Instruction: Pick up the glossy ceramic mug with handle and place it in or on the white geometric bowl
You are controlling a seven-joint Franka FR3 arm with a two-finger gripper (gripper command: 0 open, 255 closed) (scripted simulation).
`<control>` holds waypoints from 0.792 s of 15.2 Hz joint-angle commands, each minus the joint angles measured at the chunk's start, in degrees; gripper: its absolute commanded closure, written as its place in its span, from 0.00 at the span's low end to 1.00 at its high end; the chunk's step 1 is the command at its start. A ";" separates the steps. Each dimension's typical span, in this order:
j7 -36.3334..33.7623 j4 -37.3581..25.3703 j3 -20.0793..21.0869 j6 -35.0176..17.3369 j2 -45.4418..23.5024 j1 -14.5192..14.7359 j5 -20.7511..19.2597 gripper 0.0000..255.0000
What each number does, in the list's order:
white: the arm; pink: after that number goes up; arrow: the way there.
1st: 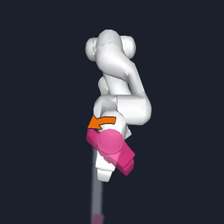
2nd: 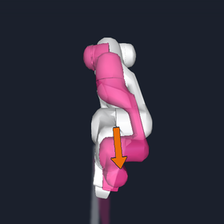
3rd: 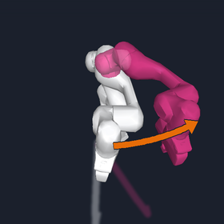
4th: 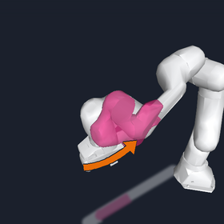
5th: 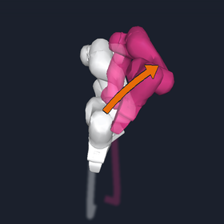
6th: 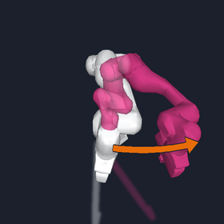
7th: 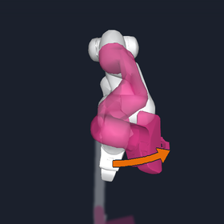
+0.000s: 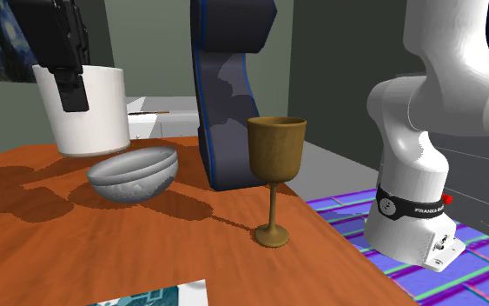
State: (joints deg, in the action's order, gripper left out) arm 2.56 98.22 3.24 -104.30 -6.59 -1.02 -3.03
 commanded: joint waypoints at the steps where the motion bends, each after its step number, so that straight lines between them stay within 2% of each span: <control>1: 0.06 -0.76 0.01 0.98 0.21 0.00 0.03 1.00; 12: 14.50 -1.18 -6.45 2.10 1.57 -7.81 0.66 1.00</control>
State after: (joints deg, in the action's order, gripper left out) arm 15.44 97.71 -2.51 -102.75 -5.00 -8.00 -2.45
